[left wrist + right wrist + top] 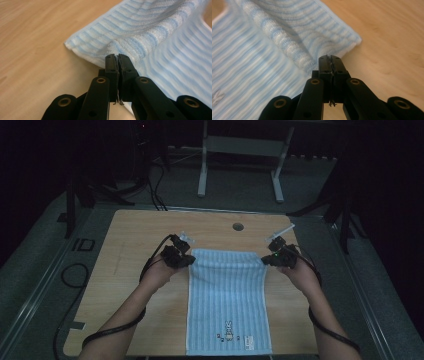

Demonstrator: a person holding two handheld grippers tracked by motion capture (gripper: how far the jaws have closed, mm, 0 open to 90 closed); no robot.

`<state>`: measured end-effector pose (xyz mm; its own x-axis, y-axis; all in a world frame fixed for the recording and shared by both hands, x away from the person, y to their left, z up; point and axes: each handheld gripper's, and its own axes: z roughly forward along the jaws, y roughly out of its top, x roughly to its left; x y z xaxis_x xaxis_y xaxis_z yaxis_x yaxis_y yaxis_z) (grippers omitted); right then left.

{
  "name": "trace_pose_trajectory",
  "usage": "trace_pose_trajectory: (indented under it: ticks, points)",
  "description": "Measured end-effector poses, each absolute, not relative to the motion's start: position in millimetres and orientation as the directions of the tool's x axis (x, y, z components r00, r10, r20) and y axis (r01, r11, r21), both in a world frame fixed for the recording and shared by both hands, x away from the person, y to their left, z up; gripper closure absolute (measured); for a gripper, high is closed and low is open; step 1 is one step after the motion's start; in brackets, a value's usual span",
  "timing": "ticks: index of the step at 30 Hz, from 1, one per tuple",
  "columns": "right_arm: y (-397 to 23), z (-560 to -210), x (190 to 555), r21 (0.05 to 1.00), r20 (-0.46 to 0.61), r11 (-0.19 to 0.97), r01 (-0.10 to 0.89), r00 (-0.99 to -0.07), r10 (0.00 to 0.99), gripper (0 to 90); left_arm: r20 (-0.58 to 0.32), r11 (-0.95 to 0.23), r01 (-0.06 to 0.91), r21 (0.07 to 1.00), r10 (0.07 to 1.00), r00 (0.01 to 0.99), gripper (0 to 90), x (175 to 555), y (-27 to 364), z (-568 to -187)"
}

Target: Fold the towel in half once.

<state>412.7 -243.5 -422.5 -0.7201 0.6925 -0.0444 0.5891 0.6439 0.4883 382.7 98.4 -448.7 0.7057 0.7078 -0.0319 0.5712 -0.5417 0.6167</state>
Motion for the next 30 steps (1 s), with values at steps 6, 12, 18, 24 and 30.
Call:
trace_pose_trajectory:
  ticks: [6, 12, 18, 24, 30]
  points:
    - [-255, -441, 365, 0.508, -0.009, 0.653, 0.562, -0.754, 0.656, 88.7, -0.076, -0.569, 0.548, 0.613, 0.648, 0.758, 86.7, 337, 104, -469]
    - [-254, -470, 332, 0.461, 0.011, 0.683, 0.567, -0.773, 0.635, 88.6, -0.065, -0.63, 0.54, 0.557, 0.616, 0.785, 86.5, 310, 98, -495]
    - [-251, -502, 322, 0.412, 0.05, 0.691, 0.594, -0.772, 0.634, 88.5, -0.075, -0.66, 0.552, 0.51, 0.605, 0.793, 86.0, 304, 94, -516]
    - [-252, -521, 329, 0.393, 0.086, 0.679, 0.621, -0.759, 0.645, 88.2, -0.104, -0.65, 0.574, 0.498, 0.612, 0.784, 86.1, 313, 92, -530]
    - [-254, -520, 347, 0.375, 0.063, 0.675, 0.635, -0.744, 0.665, 88.0, -0.106, -0.637, 0.583, 0.503, 0.625, 0.774, 86.1, 334, 85, -531]
